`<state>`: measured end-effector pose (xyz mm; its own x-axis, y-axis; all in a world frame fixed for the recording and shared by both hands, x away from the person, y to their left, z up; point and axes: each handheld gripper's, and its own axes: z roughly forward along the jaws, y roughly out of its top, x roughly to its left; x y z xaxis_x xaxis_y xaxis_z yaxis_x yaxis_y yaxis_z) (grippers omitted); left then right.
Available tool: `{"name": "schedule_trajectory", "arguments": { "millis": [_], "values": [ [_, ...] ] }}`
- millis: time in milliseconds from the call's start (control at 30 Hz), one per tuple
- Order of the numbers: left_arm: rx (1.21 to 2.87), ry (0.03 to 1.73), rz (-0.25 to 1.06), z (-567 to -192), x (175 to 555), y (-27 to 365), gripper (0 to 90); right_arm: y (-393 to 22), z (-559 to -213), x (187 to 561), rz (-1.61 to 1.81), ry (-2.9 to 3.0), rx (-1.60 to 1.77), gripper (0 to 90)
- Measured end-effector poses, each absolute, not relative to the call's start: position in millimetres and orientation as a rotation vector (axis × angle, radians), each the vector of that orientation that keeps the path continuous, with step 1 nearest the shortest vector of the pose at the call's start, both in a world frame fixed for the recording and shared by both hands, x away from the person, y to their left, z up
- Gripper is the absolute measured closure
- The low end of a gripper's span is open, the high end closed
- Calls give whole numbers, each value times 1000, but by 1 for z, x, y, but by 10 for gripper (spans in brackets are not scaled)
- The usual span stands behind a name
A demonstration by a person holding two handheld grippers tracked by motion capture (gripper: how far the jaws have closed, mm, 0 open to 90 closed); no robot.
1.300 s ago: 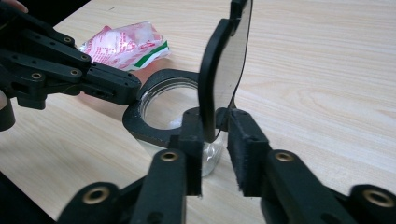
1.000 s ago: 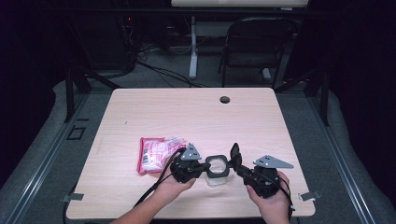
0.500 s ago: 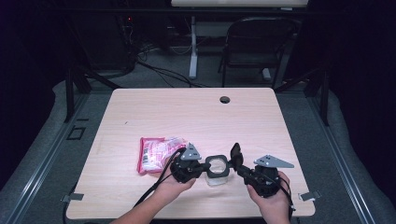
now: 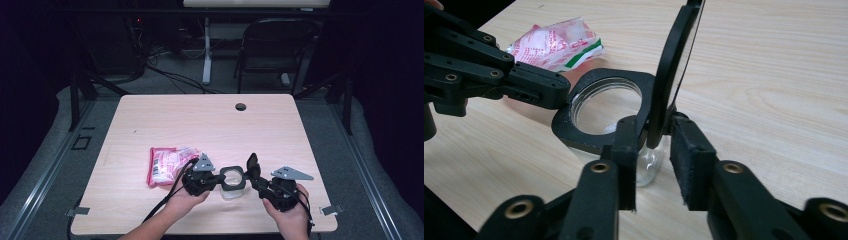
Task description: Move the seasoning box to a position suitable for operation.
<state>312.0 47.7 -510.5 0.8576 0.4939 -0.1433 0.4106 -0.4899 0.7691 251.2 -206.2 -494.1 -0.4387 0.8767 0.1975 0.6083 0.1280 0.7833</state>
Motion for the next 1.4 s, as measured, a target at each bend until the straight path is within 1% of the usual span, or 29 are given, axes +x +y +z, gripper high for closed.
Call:
{"name": "schedule_trajectory", "arguments": {
  "millis": [133,200,300,333,433,500,667,700,800,1133,1400],
  "values": [
    [2145,660,118,-511,313,49,900,-203,-501,253,1220,2092,1456,664],
    [2142,673,131,-510,314,52,900,-202,-504,255,1213,2094,1457,658],
    [2128,697,134,-508,316,58,899,-201,-506,256,1204,2080,1464,680],
    [2120,703,138,-508,317,59,886,-201,-506,257,1202,2080,1464,690],
    [2107,729,154,-504,319,68,872,-201,-507,259,1198,2080,1465,760],
    [2096,742,153,-503,321,73,868,-201,-506,260,1207,2086,1466,787],
    [2066,786,182,-500,323,84,840,-206,-506,265,1227,2099,1479,812],
    [2067,779,166,-499,324,87,836,-208,-506,266,1228,2106,1485,816],
    [2055,803,178,-497,326,95,831,-212,-506,271,1250,2106,1496,833],
    [2016,874,215,-495,326,118,827,-223,-508,288,1302,2116,1498,853],
    [1993,937,245,-496,323,138,813,-227,-511,304,1380,2107,1535,831]
  ]
}}
